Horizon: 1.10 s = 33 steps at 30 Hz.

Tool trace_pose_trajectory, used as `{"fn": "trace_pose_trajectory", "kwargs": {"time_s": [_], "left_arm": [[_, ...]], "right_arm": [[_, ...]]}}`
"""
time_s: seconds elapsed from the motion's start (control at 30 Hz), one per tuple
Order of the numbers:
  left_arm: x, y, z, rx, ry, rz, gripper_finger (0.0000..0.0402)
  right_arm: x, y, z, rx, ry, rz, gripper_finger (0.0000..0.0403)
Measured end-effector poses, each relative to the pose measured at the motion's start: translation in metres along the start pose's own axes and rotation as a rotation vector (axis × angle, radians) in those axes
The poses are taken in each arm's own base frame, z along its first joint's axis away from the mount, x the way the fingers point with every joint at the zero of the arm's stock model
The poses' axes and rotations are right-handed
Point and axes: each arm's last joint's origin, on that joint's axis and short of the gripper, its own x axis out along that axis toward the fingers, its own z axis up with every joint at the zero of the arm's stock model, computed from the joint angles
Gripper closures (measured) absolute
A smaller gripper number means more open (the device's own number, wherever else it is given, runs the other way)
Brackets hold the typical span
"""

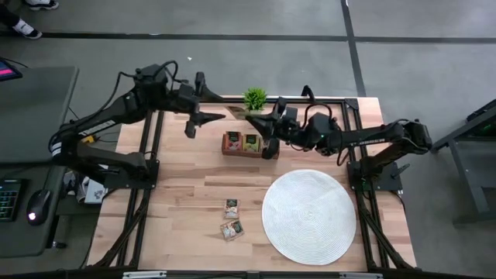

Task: Pick & Place Tea
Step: Put the yellow tea bag into the middle section of the wooden organizer

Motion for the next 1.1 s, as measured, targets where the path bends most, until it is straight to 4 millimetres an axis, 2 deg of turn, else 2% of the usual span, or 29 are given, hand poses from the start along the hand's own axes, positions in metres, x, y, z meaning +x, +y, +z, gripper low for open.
{"fn": "trace_pose_trajectory", "kwargs": {"time_s": [0.23, 0.37, 0.57, 0.97, 1.1], "left_arm": [[0.017, 0.007, -0.001, -0.063, -0.076, -0.063, 0.0188], [0.017, 0.007, 0.008, -0.059, -0.166, -0.096, 0.0188], [0.017, 0.007, 0.009, -0.071, -0.176, -0.105, 0.0192], [0.017, 0.007, 0.007, -0.091, -0.155, -0.112, 0.0276], [0.017, 0.007, 0.007, -0.091, -0.156, -0.102, 0.0322]], "right_arm": [[0.003, 0.001, 0.006, -0.026, -0.010, 0.012, 0.0402], [0.003, 0.001, 0.003, -0.027, 0.025, 0.006, 0.0402], [0.003, 0.001, 0.003, -0.025, 0.021, 0.004, 0.0402], [0.003, 0.001, 0.005, -0.020, -0.001, 0.005, 0.0402], [0.003, 0.001, 0.005, -0.020, -0.001, 0.005, 0.0402]]}}
